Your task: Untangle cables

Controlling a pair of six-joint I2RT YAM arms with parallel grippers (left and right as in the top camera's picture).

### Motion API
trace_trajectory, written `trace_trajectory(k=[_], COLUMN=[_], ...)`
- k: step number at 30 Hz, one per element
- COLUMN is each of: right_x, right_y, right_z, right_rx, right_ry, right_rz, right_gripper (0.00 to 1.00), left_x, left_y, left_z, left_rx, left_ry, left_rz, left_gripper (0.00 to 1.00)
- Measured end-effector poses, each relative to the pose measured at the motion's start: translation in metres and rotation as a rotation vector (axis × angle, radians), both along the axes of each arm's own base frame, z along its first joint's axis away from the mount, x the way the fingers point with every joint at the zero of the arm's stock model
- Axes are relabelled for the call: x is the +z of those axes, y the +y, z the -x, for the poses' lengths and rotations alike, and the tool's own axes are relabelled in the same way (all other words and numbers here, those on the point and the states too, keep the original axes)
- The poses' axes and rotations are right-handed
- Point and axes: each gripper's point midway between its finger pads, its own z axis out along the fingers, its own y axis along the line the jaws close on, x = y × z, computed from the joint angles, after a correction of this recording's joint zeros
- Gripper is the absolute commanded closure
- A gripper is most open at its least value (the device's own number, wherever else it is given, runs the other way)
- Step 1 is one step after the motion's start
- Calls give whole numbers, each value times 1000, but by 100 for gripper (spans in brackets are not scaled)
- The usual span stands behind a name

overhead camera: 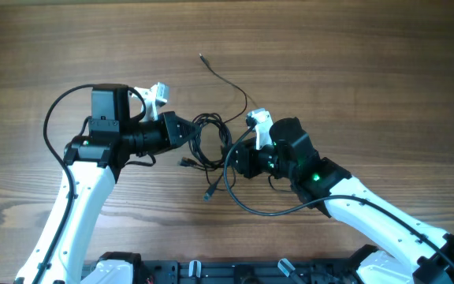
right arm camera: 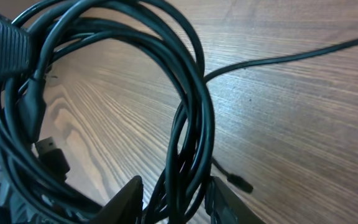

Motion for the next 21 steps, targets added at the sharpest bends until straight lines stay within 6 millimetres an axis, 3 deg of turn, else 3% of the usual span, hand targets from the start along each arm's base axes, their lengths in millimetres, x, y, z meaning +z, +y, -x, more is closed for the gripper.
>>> trace_trajectory(k=[4,6,13,18,21], right_x=[0,-1,-1,0,0], right_y=[1,1,2,3,4], right_z=[3,4,5,6,8], right_rx=[-6,-9,-7,-2,4], right_ry=[41,53,63,66,66], right_rz=[-21,-24,-29,-32,-32], right_gripper=[95,96,82,81,88], left_x=[-1,-3,-4,-4,-1], left_y=[1,3,5,5,5], left_z=[-1,-3,-4,-5,-8], left_rx=[12,27,63,86,98], left_ry=[2,9,40,63,60], left_rz=[-8,-18,-17,-2,9], left_gripper=[96,96,96,96,96])
